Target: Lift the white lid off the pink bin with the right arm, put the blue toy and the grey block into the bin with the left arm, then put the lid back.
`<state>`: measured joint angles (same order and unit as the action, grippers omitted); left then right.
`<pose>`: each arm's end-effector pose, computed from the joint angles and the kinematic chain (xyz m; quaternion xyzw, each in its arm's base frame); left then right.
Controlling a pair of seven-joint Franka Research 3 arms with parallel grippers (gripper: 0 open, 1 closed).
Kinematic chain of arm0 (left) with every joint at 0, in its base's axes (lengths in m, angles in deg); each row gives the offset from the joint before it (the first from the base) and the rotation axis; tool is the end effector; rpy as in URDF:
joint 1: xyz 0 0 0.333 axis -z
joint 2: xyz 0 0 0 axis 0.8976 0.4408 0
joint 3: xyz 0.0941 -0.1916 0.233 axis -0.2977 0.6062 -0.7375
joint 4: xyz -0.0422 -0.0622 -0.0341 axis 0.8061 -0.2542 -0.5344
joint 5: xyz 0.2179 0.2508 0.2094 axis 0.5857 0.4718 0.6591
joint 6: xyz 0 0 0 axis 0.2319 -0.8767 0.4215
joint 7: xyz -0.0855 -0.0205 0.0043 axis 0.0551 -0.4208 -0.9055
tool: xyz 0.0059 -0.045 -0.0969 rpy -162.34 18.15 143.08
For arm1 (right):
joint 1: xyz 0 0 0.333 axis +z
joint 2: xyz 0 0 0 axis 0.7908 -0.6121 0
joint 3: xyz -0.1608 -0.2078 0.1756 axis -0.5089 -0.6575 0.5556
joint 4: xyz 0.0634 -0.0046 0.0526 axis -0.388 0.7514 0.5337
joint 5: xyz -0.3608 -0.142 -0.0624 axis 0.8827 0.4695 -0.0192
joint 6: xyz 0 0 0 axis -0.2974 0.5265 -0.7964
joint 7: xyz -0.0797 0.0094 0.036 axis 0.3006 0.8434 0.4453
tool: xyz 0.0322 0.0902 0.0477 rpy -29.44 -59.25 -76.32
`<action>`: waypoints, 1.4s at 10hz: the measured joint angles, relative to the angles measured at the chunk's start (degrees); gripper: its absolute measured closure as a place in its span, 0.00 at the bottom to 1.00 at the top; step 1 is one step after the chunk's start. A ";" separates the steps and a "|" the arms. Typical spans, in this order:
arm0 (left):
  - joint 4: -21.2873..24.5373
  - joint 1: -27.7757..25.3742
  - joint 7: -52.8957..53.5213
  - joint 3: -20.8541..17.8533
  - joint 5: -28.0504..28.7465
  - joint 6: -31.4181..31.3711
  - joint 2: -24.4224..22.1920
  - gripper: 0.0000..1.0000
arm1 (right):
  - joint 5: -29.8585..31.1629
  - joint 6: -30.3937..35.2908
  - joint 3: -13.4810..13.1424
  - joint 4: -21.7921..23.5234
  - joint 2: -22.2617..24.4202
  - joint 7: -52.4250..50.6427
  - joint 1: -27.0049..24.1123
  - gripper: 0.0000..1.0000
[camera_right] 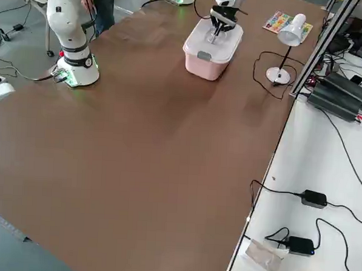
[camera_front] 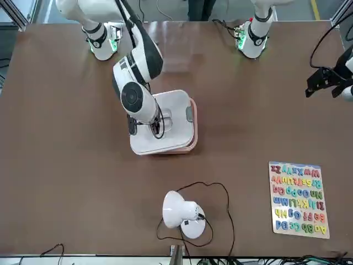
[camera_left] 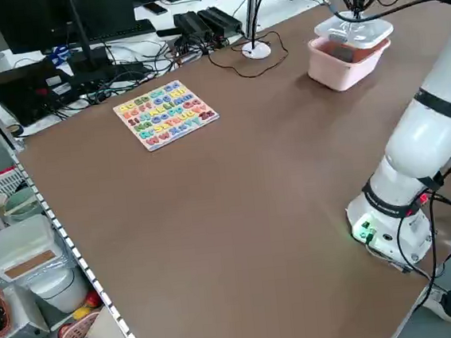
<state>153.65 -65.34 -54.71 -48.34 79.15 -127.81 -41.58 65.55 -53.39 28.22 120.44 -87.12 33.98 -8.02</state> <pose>0.5552 -0.0240 0.6477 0.9999 -0.0145 0.0087 0.0027 0.5536 0.4166 0.3860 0.7307 -0.6701 -0.1258 0.0352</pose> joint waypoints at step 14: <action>0.05 0.42 -1.63 0.18 -0.15 -0.44 0.65 0.00 | -0.04 -1.00 -0.68 -0.33 -2.55 7.00 2.85 0.93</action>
<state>153.70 -64.92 -56.34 -48.16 79.00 -128.25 -40.93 65.51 -54.40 27.54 120.12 -89.67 40.98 -5.17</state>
